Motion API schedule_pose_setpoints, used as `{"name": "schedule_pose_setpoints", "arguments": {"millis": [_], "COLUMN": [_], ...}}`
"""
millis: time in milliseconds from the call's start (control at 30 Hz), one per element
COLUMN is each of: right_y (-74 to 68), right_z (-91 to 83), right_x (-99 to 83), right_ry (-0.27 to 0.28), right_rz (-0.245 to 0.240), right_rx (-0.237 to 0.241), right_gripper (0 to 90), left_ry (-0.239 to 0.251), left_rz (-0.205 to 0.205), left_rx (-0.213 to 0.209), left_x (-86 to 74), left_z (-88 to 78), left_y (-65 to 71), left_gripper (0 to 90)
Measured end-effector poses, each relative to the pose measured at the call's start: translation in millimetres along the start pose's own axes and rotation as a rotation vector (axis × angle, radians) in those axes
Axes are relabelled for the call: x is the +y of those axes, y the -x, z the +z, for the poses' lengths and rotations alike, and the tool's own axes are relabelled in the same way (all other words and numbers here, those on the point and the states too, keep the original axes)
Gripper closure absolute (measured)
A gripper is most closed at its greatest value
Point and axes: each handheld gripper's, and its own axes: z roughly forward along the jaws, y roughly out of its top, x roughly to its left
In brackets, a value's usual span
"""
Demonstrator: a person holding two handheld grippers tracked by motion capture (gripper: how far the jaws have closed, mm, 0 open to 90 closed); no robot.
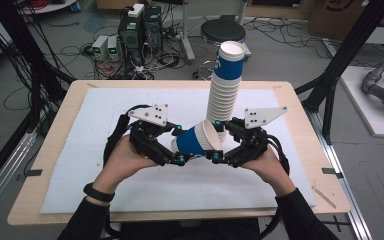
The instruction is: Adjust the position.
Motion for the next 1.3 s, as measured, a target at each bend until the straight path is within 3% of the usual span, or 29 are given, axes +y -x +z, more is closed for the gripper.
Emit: {"name": "schedule_pose_setpoints", "arguments": {"millis": [700, 900, 1133, 1300], "right_y": [1.8, 1.0, -2.0, -0.7], "right_z": [-7.5, -5.5, -6.9, -6.8], "right_x": [1.4, 1.3, 3.9, 3.6], "right_ry": [0.054, 0.070, 0.147, 0.154], "right_rz": [0.028, 0.041, 0.055, 0.071], "right_rx": [-0.031, -0.020, -0.003, 0.018], "right_gripper": [13.6, 13.6, 13.6, 13.7], "left_ry": [0.129, 0.196, 0.183, 0.185], "left_rz": [0.005, 0.005, 0.019, 0.024], "left_rx": [0.029, 0.019, 0.029, 0.018], "left_x": [1.1, 1.9, 2.5, 2.8], "left_z": [-16.4, -20.4, -13.5, -8.5], "left_y": [0.2, 1.8, 3.2, 3.8], "left_gripper": [28.0, 28.0, 27.9, 27.9]}}
